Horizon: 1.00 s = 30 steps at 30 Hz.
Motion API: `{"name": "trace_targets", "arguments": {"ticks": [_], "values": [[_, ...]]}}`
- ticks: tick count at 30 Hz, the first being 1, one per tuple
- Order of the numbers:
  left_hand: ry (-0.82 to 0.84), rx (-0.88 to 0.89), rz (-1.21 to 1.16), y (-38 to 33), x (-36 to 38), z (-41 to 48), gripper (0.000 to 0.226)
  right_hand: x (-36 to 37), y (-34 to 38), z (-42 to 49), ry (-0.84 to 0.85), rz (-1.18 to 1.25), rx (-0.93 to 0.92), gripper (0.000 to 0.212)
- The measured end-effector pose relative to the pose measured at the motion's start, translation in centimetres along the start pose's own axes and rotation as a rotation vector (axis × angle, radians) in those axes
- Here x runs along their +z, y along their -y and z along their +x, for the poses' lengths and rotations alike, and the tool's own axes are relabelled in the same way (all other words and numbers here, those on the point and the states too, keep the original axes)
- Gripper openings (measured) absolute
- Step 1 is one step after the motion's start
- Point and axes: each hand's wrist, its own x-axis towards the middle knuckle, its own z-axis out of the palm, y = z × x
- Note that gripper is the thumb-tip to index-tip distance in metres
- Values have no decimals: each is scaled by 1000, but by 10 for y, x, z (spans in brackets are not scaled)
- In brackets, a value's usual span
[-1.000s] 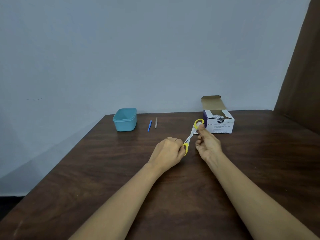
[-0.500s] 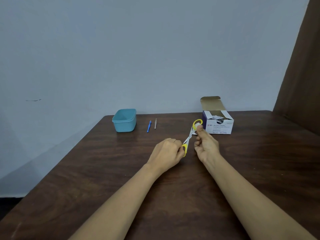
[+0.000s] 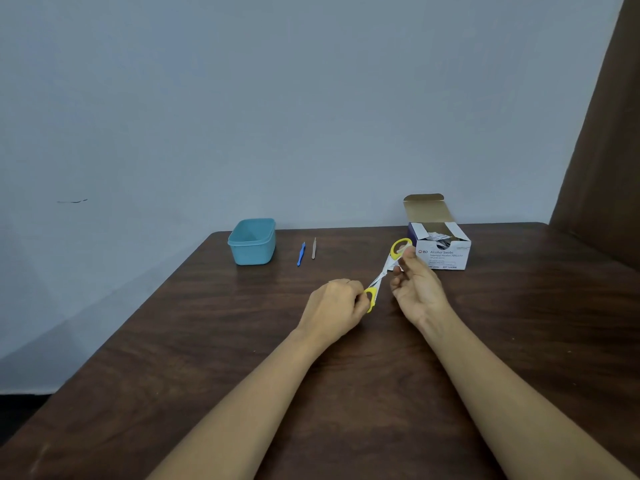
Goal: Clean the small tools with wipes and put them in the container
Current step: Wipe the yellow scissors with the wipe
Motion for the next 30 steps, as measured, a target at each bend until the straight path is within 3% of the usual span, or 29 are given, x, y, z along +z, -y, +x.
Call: {"name": "trace_targets", "arguments": {"ticks": [11, 19, 30], "values": [[-12, -69, -22, 3, 1, 0, 28, -6, 3, 7, 26, 52, -53, 7], [-29, -109, -50, 4, 0, 0, 31, -7, 4, 8, 14, 38, -40, 17], [-70, -196, -70, 1, -2, 0, 32, -4, 4, 4, -4, 30, -9, 10]]}}
